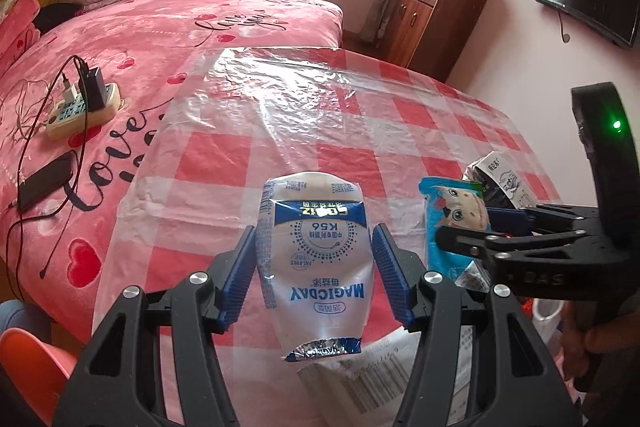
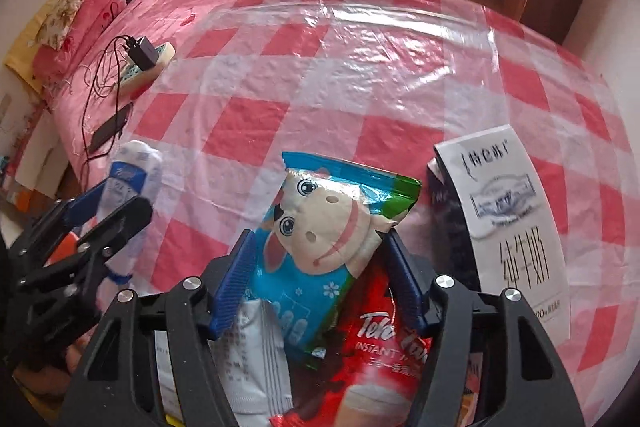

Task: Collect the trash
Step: 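Release the milk carton and grasp the blue cartoon snack bag with the right tool, then carry the pouch and snack bag to the orange bucket and open both tools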

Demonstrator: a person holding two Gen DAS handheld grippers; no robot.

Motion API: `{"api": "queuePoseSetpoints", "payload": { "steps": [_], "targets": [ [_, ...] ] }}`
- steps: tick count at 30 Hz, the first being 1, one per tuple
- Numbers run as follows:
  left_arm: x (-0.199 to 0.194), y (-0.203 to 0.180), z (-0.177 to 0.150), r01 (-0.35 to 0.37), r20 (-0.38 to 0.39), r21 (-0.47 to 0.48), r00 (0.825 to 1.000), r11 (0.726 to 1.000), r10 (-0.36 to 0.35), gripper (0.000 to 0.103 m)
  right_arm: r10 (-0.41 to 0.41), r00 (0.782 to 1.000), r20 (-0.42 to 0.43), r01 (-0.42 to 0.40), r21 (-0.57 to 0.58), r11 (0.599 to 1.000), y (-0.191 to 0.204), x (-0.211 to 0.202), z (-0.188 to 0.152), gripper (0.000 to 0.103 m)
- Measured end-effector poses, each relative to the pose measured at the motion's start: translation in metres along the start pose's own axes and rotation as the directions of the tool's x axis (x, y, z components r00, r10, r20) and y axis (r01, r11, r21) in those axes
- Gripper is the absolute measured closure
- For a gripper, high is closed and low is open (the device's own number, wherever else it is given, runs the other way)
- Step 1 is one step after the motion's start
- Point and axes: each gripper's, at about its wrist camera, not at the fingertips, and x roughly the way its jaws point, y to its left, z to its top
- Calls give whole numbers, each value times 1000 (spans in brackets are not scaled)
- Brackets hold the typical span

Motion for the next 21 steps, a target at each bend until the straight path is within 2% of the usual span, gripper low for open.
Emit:
{"api": "queuePoseSetpoints", "payload": {
  "steps": [4,9,12,16,21],
  "targets": [
    [-5,4,-6,8,0,-11,1000,1000,-8,44,-25,999,47,27,-37,999,8,0,-4,51],
    [-12,9,-15,20,-4,-30,1000,999,-20,44,17,993,117,-11,-45,999,5,-6,-10,63],
    [-18,12,-21,32,0,-43,999,999,-33,44,49,987,153,-44,-36,998,2,-9,-14,66],
    [-27,16,-25,40,8,-56,999,998,-39,44,89,973,215,-90,-1,996,-3,-19,-22,68],
    [-37,21,-32,41,16,-66,999,997,-40,44,114,940,323,-135,44,990,-9,-42,-31,68]
  ]
}}
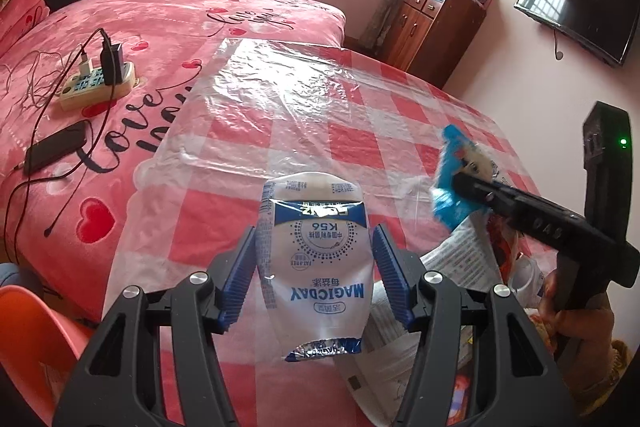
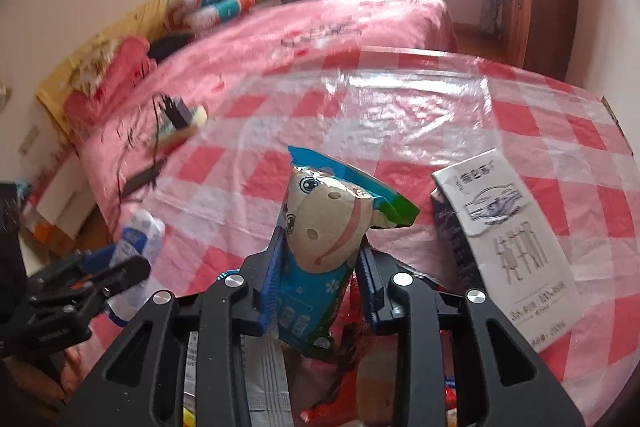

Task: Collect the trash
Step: 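Carry the pouch and snack bag to the orange bucket and open both tools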

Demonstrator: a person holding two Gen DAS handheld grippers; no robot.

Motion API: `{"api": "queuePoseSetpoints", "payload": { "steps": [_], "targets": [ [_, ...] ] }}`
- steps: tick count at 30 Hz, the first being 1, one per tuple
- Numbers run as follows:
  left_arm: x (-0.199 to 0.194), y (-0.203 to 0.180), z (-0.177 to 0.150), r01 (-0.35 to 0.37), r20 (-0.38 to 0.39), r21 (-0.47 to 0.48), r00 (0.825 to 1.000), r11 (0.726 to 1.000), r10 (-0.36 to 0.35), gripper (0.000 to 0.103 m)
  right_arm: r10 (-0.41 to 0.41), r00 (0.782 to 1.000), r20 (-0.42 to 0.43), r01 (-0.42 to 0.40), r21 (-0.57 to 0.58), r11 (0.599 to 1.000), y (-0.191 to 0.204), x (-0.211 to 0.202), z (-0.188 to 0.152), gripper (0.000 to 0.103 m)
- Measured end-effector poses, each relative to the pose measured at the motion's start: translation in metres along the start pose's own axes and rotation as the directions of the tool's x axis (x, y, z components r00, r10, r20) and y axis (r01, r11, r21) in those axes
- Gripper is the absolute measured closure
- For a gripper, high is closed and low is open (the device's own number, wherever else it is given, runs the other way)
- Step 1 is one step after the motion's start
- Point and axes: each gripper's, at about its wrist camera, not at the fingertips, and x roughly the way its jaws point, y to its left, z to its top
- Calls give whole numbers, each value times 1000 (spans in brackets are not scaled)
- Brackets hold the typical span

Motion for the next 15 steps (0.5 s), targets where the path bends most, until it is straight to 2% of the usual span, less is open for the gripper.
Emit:
{"api": "queuePoseSetpoints", "payload": {
  "steps": [6,15],
  "targets": [
    [-14,4,-6,20,14,-15,1000,1000,-20,44,13,997,81,-18,64,998,-9,-29,5,68],
    [-33,2,-16,53,29,-14,998,999,-52,44,88,984,157,-111,141,984,-13,-71,5,68]
  ]
}}
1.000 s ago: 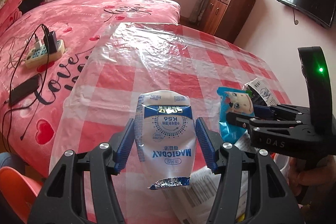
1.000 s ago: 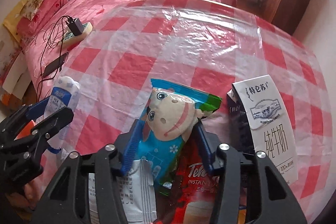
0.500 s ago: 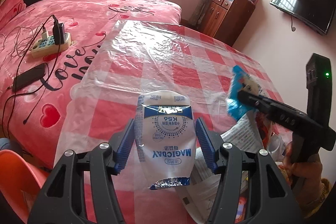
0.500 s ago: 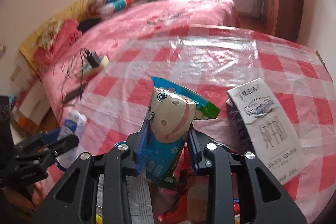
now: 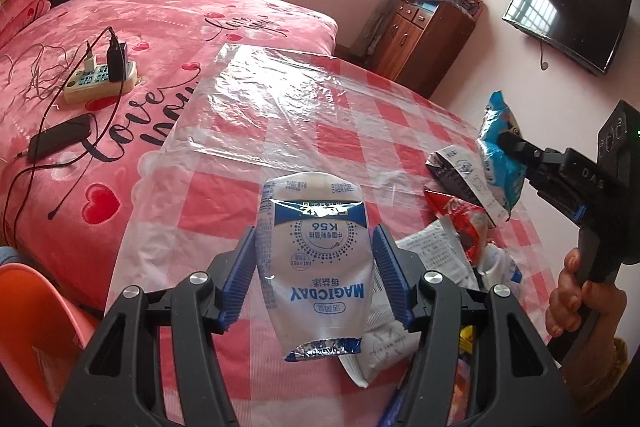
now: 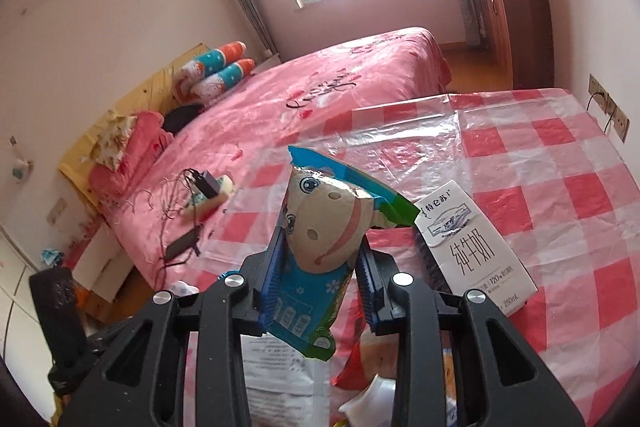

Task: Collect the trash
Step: 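Carry the pouch and snack bag to the orange bucket and open both tools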

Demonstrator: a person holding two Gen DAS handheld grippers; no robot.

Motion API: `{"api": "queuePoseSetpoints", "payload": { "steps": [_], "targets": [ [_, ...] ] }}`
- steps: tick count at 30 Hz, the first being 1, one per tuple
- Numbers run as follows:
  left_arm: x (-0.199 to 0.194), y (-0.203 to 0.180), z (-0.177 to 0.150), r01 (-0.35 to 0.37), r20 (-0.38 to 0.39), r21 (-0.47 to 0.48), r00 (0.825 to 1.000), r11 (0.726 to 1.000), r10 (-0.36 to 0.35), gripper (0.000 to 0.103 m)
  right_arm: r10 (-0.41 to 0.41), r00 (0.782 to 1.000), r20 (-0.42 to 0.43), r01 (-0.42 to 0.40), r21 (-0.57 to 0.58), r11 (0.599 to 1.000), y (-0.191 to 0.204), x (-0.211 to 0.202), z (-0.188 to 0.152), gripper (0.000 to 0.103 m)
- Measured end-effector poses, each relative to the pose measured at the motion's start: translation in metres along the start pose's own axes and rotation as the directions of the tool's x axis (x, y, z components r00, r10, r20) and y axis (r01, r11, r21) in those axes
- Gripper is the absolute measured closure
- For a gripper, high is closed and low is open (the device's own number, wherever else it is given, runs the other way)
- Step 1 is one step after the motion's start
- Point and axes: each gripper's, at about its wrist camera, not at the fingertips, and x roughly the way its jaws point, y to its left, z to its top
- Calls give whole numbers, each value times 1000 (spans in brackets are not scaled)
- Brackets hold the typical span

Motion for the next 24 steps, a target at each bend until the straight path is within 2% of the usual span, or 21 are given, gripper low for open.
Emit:
{"api": "queuePoseSetpoints", "payload": {
  "steps": [13,24],
  "targets": [
    [-38,10,-17,-7,24,-5,1000,1000,7,44,20,1000,-8,-20,-41,999,30,-24,-22,68],
    [-67,35,-37,-40,39,-43,998,998,42,44,71,994,-78,-80,-119,990,75,-20,-50,68]
  ]
}}
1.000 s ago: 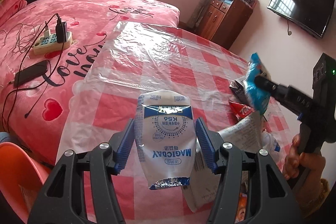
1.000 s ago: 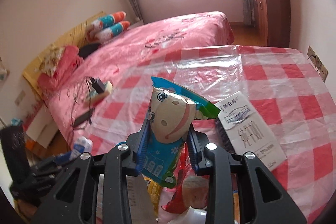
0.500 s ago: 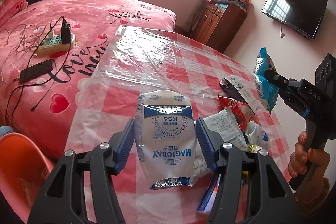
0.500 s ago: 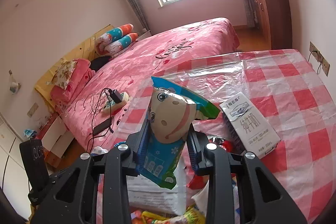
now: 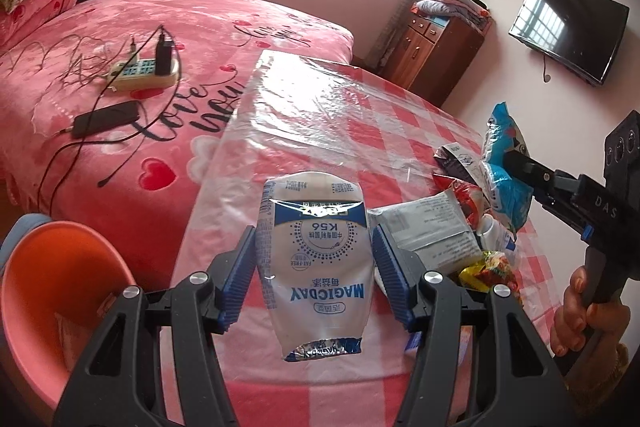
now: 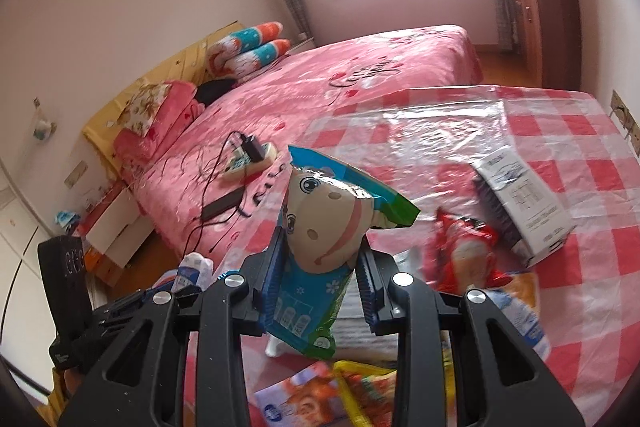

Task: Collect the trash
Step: 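Carry the pouch and snack bag to the orange bucket and open both tools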

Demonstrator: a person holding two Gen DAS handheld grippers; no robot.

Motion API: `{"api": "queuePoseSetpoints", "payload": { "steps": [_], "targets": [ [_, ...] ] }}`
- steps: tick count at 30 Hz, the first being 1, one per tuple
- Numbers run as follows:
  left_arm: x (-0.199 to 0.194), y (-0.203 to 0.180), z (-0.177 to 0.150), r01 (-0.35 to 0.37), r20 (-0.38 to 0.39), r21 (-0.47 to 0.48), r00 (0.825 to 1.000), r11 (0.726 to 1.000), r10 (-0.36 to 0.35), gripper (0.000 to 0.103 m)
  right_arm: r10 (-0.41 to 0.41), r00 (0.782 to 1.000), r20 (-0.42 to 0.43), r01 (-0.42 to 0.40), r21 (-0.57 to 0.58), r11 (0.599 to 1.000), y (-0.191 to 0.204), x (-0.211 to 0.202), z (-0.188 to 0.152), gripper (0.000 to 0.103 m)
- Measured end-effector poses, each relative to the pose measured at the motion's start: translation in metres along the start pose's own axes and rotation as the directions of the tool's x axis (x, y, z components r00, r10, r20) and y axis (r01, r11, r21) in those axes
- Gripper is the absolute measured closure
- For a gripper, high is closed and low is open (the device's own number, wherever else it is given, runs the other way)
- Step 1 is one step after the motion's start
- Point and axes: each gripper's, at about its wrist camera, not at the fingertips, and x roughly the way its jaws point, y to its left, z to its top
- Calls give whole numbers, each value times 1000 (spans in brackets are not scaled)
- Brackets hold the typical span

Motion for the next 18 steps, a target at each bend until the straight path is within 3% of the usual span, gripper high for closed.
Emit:
{"api": "queuePoseSetpoints", "payload": {
  "steps": [18],
  "targets": [
    [-46,75,-29,-123,8,-117,992,985,125,44,122,983,-140,-146,-172,974,106,44,-26,68]
  ]
}}
